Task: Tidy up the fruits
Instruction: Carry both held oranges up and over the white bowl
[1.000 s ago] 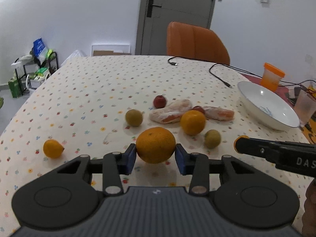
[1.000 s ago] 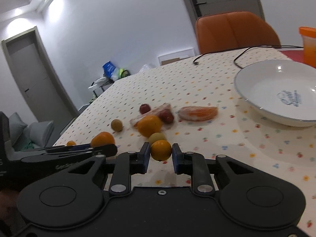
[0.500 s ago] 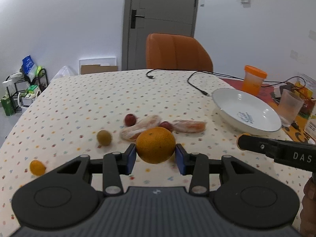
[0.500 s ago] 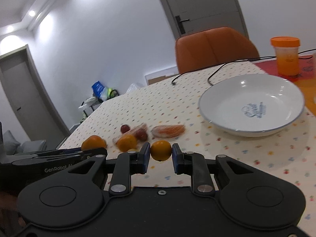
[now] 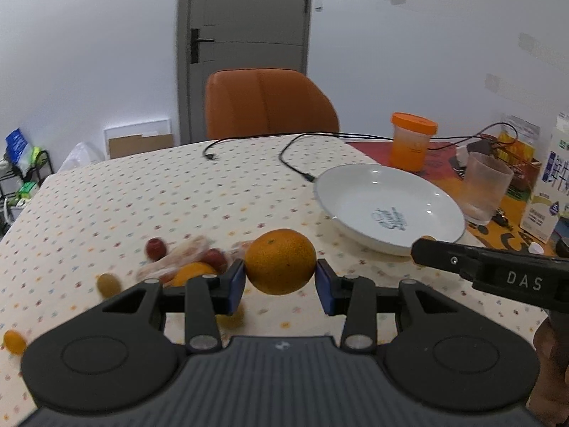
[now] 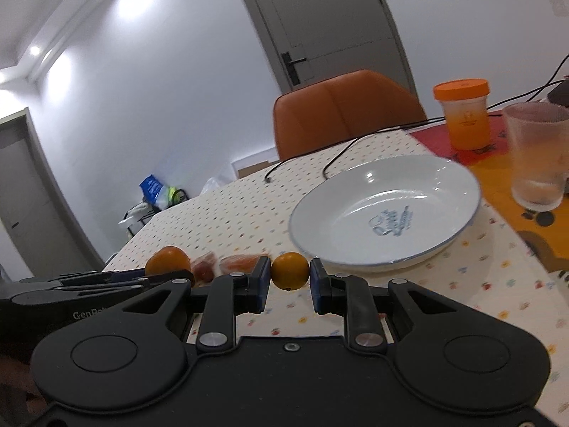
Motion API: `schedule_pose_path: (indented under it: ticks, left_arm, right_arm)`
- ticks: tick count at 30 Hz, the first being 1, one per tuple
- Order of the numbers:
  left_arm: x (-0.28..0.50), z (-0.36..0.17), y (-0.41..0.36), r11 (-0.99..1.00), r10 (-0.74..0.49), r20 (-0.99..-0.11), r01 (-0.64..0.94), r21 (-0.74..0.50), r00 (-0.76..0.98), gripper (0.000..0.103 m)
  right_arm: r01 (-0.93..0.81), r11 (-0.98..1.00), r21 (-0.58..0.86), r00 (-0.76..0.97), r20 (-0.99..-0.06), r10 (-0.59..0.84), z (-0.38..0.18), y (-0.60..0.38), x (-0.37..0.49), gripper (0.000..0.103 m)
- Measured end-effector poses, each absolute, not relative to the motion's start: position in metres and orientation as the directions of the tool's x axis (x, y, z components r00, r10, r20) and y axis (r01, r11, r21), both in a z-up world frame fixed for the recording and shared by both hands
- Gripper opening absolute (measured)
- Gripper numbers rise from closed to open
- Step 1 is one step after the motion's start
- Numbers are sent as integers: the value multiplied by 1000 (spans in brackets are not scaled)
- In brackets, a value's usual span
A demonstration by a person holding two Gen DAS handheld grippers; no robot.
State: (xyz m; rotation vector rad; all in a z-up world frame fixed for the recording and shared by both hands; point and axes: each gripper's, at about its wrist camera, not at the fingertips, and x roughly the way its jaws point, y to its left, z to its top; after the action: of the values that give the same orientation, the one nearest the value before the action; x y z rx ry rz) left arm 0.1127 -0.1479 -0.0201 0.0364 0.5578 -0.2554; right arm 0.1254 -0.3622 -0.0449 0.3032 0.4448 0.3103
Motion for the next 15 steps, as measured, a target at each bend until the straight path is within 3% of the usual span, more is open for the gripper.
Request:
schedule_pose_path:
  ticks: [15]
  left_arm:
    - [147, -13, -203, 950, -268, -502, 311, 3, 823, 41]
  right_arm:
    - [-161, 926, 341, 903, -327, 278, -40, -405, 140, 22]
